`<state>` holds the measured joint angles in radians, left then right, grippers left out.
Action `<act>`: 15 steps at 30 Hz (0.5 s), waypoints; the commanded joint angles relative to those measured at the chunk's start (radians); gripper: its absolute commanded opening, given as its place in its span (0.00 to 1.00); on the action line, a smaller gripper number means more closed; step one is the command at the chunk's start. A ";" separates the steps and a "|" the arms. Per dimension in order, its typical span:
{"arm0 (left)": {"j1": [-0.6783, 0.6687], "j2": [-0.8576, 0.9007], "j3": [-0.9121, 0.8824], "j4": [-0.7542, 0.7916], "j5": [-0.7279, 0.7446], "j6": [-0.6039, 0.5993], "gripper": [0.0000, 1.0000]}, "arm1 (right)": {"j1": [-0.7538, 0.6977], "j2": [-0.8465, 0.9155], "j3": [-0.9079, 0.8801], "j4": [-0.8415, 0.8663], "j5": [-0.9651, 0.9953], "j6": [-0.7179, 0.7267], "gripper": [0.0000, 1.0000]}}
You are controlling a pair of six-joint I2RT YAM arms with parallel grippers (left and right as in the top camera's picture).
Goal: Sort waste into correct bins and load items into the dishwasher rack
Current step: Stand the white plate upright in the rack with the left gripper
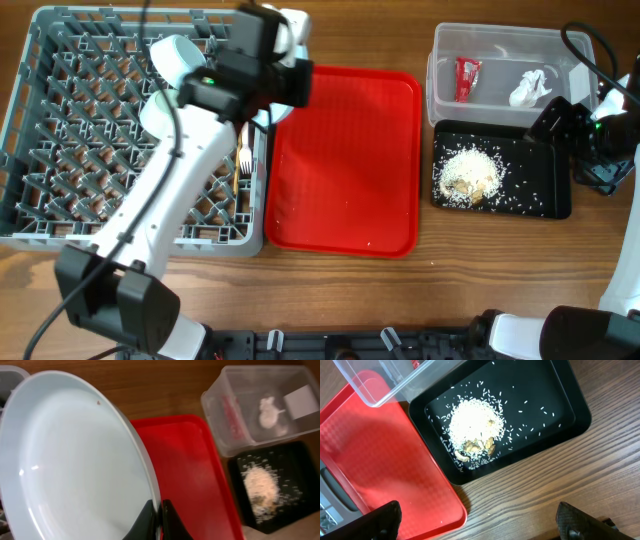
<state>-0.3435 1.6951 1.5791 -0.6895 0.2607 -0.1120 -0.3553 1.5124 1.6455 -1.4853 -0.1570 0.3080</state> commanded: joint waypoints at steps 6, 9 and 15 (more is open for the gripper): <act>0.227 -0.011 -0.011 0.011 0.461 -0.035 0.04 | -0.003 -0.020 0.015 -0.002 -0.013 -0.020 1.00; 0.270 0.022 -0.011 0.012 0.522 -0.036 0.04 | -0.003 -0.020 0.015 -0.002 -0.013 -0.020 1.00; 0.333 0.099 -0.011 0.012 0.528 -0.039 0.04 | -0.003 -0.020 0.015 -0.004 -0.013 -0.019 1.00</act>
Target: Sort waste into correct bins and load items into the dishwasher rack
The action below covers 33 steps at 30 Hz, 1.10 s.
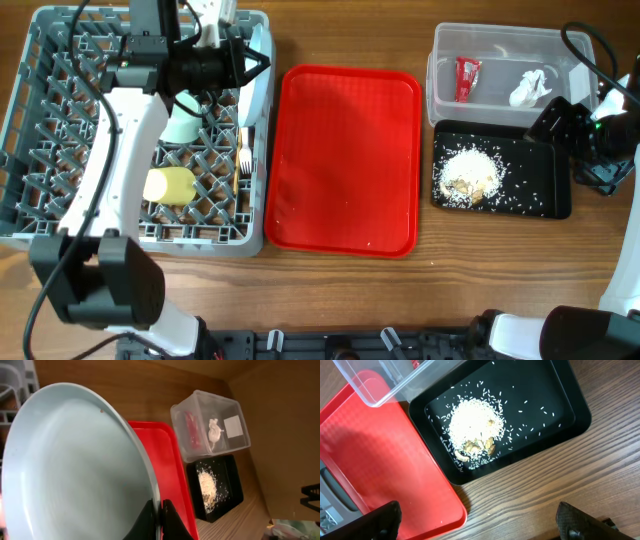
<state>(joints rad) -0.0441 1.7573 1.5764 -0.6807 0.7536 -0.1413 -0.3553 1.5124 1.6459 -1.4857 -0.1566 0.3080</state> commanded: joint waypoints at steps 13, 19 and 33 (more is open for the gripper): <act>0.111 -0.135 -0.008 -0.196 -0.447 -0.037 1.00 | 0.148 -0.020 0.014 0.082 -0.078 -0.050 1.00; 0.034 -0.158 -0.008 -0.547 -0.789 -0.260 1.00 | 0.418 0.018 0.014 0.274 -0.077 -0.106 1.00; -0.183 -0.724 -0.424 -0.399 -0.730 -0.123 1.00 | 0.433 -0.544 -0.419 0.430 0.034 -0.158 1.00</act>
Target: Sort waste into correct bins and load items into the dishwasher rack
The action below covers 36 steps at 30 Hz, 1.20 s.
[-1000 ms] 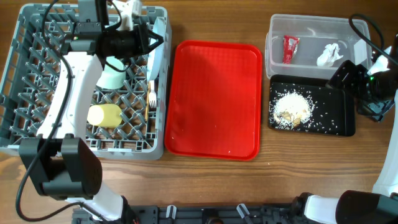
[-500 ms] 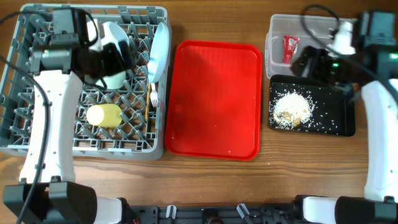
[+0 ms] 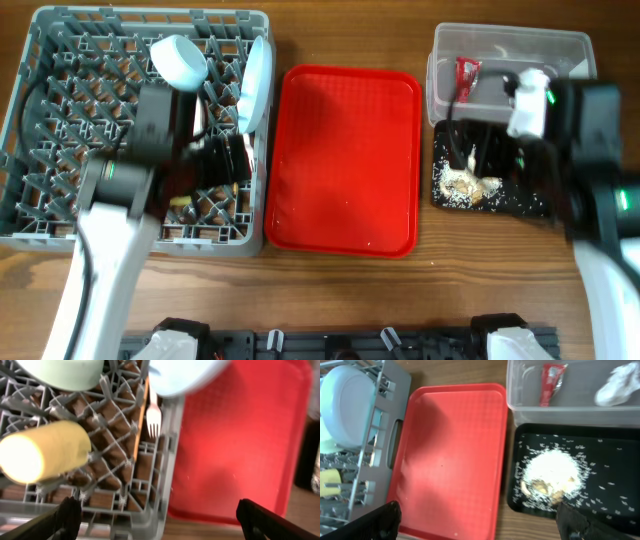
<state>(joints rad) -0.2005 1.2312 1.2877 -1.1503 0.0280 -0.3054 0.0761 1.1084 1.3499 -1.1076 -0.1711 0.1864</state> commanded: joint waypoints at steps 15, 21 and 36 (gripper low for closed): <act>-0.030 -0.550 -0.303 0.080 -0.006 0.040 1.00 | 0.002 -0.138 -0.196 0.019 0.063 -0.036 1.00; -0.030 -0.550 -0.303 0.080 -0.006 0.040 1.00 | 0.002 -0.164 -0.209 0.113 0.116 -0.067 1.00; -0.030 -0.550 -0.303 0.080 -0.006 0.040 1.00 | 0.002 -1.071 -1.147 1.041 0.111 -0.105 1.00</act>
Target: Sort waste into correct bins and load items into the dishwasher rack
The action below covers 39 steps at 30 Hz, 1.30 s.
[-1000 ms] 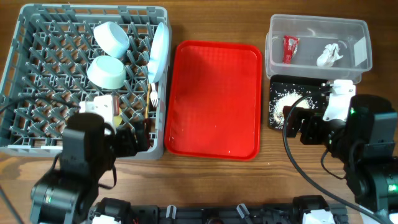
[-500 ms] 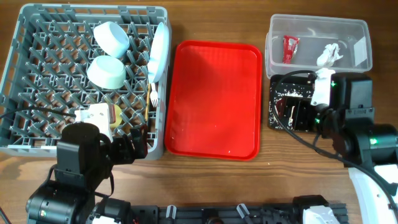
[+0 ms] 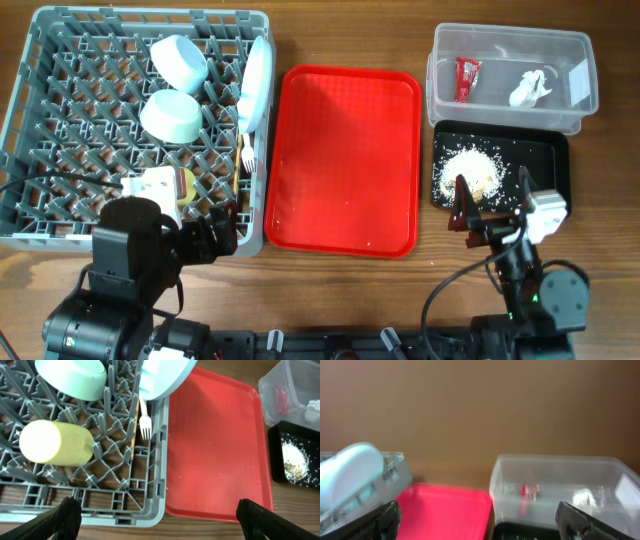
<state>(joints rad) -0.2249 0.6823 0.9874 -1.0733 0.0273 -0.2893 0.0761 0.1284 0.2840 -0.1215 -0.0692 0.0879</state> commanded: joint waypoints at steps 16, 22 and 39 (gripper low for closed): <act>-0.005 -0.002 -0.003 0.003 -0.006 0.024 1.00 | 0.002 -0.119 -0.279 0.128 -0.043 -0.081 1.00; -0.005 -0.002 -0.003 0.003 -0.006 0.024 1.00 | 0.002 -0.117 -0.279 0.128 -0.043 -0.081 1.00; 0.287 -0.361 -0.386 0.286 0.035 0.020 1.00 | 0.002 -0.117 -0.279 0.128 -0.043 -0.081 1.00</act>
<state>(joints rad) 0.0216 0.4473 0.7845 -0.9031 0.0498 -0.2886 0.0761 0.0158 0.0063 0.0040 -0.0967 0.0204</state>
